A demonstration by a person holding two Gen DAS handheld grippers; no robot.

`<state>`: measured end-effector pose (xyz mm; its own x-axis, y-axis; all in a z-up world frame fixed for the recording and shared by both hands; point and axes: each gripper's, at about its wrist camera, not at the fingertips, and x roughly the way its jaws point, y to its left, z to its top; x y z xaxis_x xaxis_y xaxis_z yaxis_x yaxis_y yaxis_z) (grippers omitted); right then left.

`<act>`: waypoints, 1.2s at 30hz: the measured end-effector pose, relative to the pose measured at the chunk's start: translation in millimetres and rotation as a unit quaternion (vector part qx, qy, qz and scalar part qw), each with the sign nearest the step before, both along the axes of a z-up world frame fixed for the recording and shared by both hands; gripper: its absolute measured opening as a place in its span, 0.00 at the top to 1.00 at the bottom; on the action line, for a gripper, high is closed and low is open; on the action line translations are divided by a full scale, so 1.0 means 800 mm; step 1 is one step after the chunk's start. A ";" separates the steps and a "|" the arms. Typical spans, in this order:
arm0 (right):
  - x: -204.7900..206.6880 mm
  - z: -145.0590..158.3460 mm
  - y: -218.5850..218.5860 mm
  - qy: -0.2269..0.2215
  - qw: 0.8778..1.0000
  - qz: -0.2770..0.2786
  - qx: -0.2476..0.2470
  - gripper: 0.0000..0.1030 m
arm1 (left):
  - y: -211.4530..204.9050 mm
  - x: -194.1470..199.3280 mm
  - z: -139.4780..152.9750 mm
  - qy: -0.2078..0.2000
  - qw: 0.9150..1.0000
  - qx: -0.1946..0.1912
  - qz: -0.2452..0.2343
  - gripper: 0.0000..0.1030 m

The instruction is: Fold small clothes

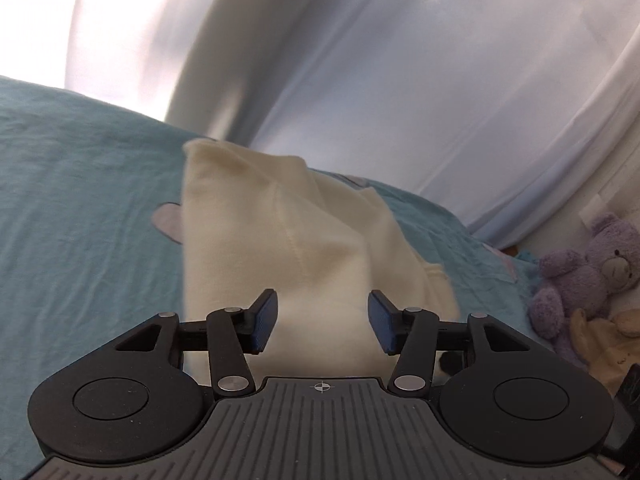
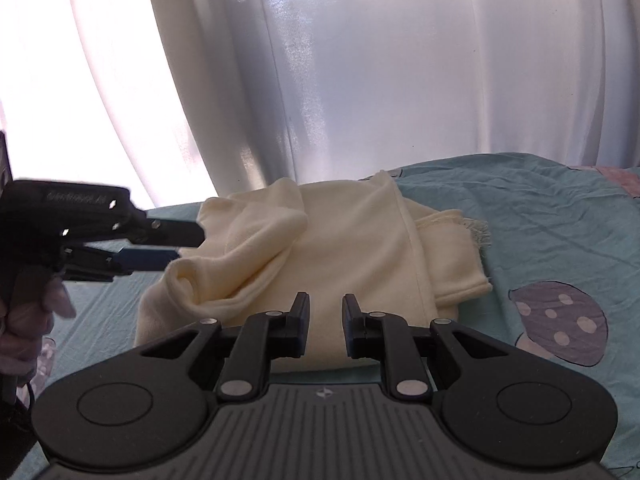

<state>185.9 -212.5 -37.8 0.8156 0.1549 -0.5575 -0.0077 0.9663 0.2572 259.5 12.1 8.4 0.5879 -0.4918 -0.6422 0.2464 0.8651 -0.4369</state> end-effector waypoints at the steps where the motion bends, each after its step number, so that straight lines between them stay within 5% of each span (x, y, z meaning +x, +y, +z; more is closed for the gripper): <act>1: 0.004 0.003 0.001 0.001 1.000 0.008 0.015 0.84 | 0.007 -0.003 -0.002 0.007 1.000 0.009 0.011 0.47; 3: 0.016 0.005 0.003 0.006 0.999 0.020 0.038 0.83 | 0.010 -0.005 -0.013 0.025 0.999 0.014 0.017 0.47; 7: 0.035 0.015 0.023 0.001 0.997 0.049 0.056 0.82 | -0.008 -0.018 -0.021 -0.007 0.999 0.051 0.004 0.46; 15: 0.073 0.007 0.061 0.020 0.994 0.105 0.023 0.82 | 0.015 -0.024 -0.029 -0.003 1.000 -0.008 0.016 0.41; 20: 0.085 -0.023 0.058 0.066 0.991 0.118 -0.017 0.81 | 0.034 -0.036 -0.025 0.005 0.999 -0.007 0.032 0.35; 24: 0.086 -0.023 0.044 0.071 0.991 0.116 -0.006 0.71 | 0.032 -0.031 -0.048 0.041 0.998 0.015 0.036 0.35; 32: 0.120 -0.027 0.007 0.111 0.982 0.101 0.115 0.66 | 0.027 -0.028 -0.069 0.060 0.998 0.011 0.035 0.33; 36: 0.137 -0.032 0.009 0.126 0.972 0.114 0.160 0.46 | 0.022 -0.027 -0.069 0.057 0.998 0.017 0.025 0.33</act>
<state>295.8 -204.9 -63.5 0.5837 0.5140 -0.6286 -0.1100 0.8171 0.5660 237.9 29.9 -47.1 0.5335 -0.4411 -0.7217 0.1534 0.8896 -0.4303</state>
